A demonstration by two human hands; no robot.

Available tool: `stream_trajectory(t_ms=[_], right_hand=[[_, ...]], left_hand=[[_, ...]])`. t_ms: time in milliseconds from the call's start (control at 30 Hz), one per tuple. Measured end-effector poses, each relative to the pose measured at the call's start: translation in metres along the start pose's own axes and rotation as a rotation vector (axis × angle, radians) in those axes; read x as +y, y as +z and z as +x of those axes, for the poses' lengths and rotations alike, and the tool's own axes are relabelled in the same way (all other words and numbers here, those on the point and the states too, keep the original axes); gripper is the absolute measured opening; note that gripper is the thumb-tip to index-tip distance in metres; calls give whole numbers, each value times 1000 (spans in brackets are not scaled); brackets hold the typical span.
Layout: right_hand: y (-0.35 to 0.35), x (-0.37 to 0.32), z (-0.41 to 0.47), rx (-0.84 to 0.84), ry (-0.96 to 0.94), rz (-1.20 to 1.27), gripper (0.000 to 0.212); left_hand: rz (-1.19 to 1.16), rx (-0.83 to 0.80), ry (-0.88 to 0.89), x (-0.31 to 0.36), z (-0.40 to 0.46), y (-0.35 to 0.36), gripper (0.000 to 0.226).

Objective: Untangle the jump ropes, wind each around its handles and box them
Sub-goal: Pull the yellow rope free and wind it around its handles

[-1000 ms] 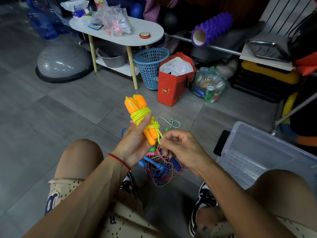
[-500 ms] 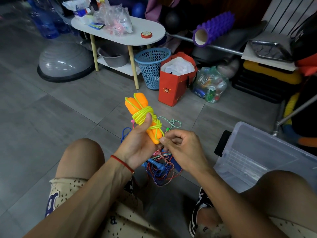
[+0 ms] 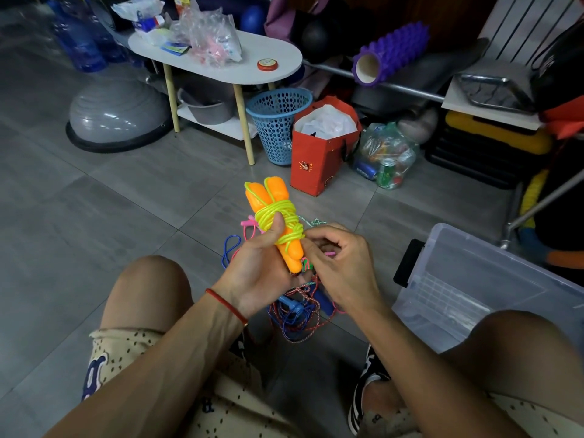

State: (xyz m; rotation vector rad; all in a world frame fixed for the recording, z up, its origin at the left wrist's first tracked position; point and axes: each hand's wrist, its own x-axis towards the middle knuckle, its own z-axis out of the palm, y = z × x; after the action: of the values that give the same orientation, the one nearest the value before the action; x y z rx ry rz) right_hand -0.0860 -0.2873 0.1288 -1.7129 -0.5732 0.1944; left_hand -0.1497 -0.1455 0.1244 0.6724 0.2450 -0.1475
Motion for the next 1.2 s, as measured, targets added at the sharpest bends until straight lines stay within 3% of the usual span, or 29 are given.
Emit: stream_trajectory(t_ms=[200, 333, 500, 667, 767, 900, 967, 1067, 1200], right_hand=[[-15, 10, 12, -153, 67, -146, 5], [-31, 12, 17, -253, 112, -297, 11], [-46, 6, 23, -174, 370, 32, 15], [-51, 2, 44, -256, 471, 58, 24], [-63, 2, 67, -322, 556, 105, 30], [-80, 23, 104, -330, 645, 81, 29], [-89, 47, 127, -339, 717, 73, 31], [-104, 104, 161, -293, 795, -18, 28], [-107, 201, 178, -249, 871, 156, 30]], left_hand=[[106, 22, -1, 4, 4, -5, 45], [93, 58, 10, 7, 12, -10, 24], [153, 98, -44, 10, 25, -3, 14], [259, 39, -169, 9, 50, 16, 23], [314, 6, -261, 8, 77, 27, 42], [365, 64, -373, 3, 123, 28, 60], [505, 171, -395, 1, 148, 26, 58], [916, 363, -361, 6, 188, 10, 42], [1399, 355, -341, 13, 238, -40, 34]])
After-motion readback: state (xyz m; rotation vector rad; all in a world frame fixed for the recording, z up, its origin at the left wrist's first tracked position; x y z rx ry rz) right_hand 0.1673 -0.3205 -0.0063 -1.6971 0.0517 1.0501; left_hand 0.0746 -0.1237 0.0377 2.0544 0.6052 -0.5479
